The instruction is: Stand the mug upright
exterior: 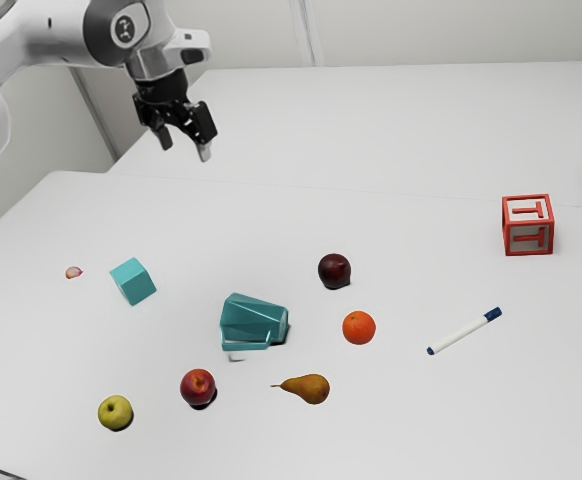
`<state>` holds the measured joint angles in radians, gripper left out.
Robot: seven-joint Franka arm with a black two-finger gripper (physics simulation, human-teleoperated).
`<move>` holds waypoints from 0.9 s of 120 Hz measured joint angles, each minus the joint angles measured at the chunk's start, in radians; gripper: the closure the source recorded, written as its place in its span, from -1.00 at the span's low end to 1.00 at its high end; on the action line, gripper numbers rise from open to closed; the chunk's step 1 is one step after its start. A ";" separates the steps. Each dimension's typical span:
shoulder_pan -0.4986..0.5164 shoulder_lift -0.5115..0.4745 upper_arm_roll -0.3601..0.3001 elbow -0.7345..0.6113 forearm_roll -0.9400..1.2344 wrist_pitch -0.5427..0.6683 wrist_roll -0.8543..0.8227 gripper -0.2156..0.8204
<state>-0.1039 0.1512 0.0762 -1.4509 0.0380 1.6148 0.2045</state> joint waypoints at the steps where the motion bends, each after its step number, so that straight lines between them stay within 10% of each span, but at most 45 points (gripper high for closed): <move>1: 0.000 -0.001 0.001 -0.001 0.001 0.000 0.000 -0.58; 48: -0.043 -0.182 0.081 -0.331 -0.136 0.085 -0.005 -0.58; 108: 0.059 0.050 0.219 -0.347 -0.614 0.028 0.075 -0.58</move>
<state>-0.0447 0.2008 0.2952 -1.7981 -0.5763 1.6426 0.2800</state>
